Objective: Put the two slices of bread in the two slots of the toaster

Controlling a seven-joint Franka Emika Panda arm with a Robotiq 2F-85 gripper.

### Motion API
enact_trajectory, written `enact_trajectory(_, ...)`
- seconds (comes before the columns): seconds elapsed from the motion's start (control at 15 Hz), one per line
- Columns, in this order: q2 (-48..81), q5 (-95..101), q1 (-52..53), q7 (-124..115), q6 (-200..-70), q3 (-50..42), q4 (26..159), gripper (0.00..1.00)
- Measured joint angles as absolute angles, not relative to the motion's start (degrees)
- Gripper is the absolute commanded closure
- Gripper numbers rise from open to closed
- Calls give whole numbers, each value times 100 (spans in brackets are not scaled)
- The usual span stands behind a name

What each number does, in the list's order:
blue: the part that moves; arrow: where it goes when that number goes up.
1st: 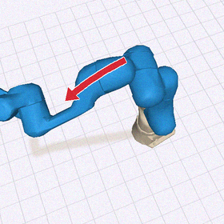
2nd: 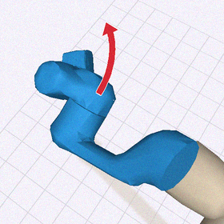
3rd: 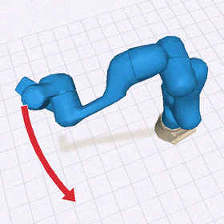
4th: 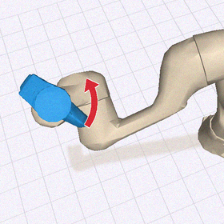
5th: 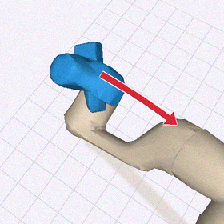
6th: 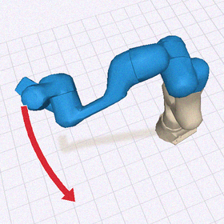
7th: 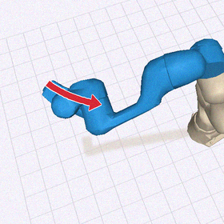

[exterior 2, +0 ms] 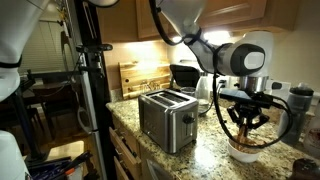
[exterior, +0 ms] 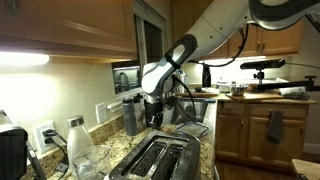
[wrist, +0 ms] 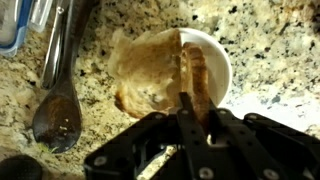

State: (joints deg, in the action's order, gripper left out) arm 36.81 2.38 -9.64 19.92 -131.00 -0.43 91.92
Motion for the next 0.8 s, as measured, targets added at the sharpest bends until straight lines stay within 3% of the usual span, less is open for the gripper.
enact_trajectory(0.8,3655,238,-944,1992,-13122,40,9067,90)
